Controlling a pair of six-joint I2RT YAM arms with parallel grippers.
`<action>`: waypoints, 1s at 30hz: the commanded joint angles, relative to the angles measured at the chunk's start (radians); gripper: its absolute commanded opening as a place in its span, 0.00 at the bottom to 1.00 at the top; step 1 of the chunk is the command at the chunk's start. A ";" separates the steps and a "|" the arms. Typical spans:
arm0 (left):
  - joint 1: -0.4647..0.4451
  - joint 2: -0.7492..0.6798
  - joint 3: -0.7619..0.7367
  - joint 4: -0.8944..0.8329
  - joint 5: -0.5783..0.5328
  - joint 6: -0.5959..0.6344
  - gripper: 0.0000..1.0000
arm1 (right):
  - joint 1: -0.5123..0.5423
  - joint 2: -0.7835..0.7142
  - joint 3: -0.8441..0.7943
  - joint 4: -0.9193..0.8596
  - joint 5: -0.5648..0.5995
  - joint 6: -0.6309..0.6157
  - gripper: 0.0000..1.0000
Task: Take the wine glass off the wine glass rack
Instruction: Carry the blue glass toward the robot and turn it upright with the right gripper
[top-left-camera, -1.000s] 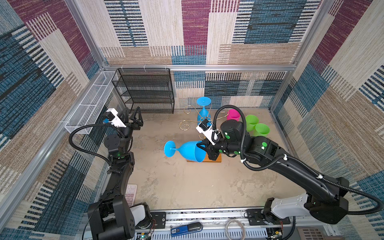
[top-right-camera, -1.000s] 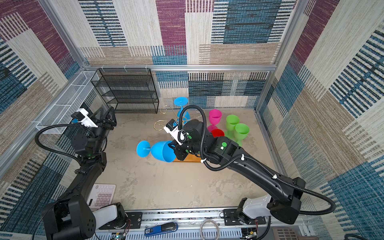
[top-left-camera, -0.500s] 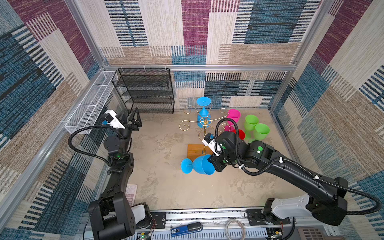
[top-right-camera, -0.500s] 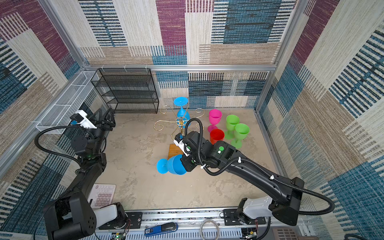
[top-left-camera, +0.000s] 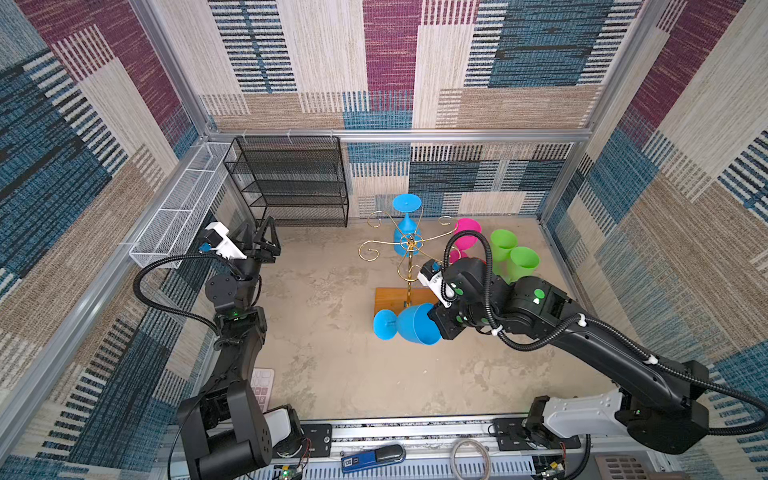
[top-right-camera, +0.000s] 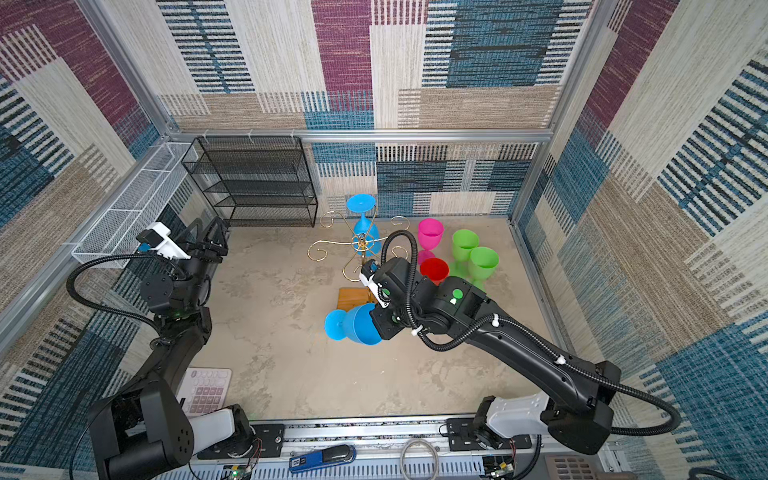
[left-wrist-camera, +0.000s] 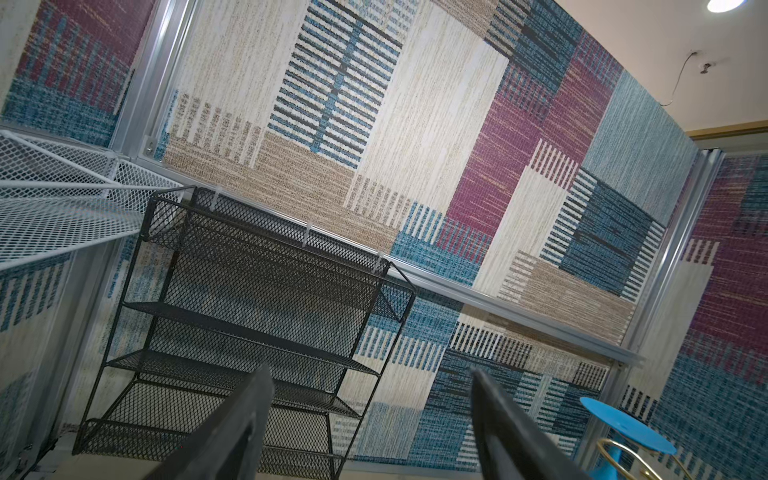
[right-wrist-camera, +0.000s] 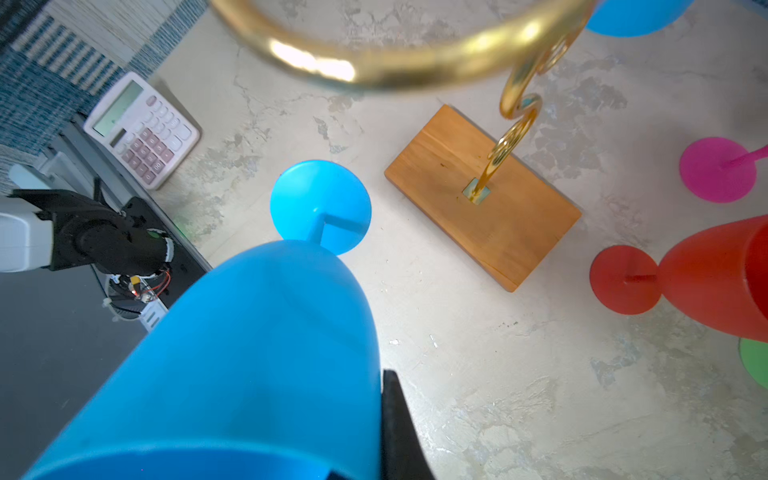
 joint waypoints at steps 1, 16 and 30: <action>0.005 -0.001 0.000 0.065 0.014 -0.028 0.77 | 0.000 -0.018 0.011 -0.036 -0.001 0.014 0.00; 0.015 0.007 -0.006 0.095 0.027 -0.051 0.77 | -0.001 -0.143 -0.105 -0.230 0.035 0.133 0.00; 0.029 0.012 -0.010 0.110 0.036 -0.074 0.77 | -0.161 -0.095 -0.165 -0.228 0.037 0.135 0.00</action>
